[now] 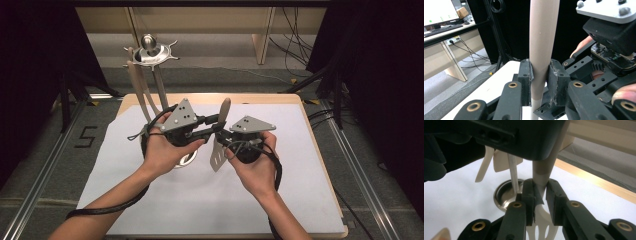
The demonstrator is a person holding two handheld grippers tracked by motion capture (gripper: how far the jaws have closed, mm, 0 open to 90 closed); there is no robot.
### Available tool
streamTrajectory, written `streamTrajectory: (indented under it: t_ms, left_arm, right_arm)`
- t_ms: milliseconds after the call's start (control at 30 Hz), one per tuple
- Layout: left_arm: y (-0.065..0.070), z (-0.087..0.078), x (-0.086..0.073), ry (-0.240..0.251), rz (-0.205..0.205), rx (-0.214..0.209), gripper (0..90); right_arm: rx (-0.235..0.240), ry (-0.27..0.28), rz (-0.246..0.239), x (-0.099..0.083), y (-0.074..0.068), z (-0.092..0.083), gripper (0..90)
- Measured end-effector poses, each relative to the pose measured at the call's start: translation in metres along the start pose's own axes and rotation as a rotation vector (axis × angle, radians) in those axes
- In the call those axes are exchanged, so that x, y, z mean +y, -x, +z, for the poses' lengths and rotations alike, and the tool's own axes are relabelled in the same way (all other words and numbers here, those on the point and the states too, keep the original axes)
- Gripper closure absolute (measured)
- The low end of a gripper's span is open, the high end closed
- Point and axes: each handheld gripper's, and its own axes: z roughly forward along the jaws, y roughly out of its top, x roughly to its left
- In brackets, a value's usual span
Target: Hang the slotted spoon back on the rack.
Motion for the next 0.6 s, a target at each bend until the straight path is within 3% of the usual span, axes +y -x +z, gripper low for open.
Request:
streamTrajectory:
  t_ms: [67,167,267,400,433,600]
  left_arm:
    - [0.000,-0.001,-0.001,0.008,-0.010,-0.001,73.3]
    - [-0.002,-0.003,0.000,0.013,-0.010,-0.007,73.5]
    - [-0.004,-0.007,0.000,0.024,-0.039,-0.015,73.7]
    - [-0.009,-0.012,0.000,0.032,-0.071,-0.029,73.8]
    - [-0.011,-0.014,-0.001,0.035,-0.071,-0.035,73.8]
    - [-0.017,-0.024,-0.003,0.048,-0.077,-0.072,73.8]
  right_arm:
    - [-0.012,0.023,0.002,0.000,-0.002,0.001,78.2]
    - [-0.002,0.009,-0.009,0.000,-0.002,-0.001,78.1]
    - [0.003,0.029,-0.027,0.001,-0.003,-0.001,77.3]
    - [0.026,0.057,-0.033,0.002,-0.004,-0.003,67.3]
    - [0.047,0.072,-0.060,0.003,-0.003,-0.004,65.9]
    - [0.178,0.126,-0.064,0.000,0.004,-0.005,59.0]
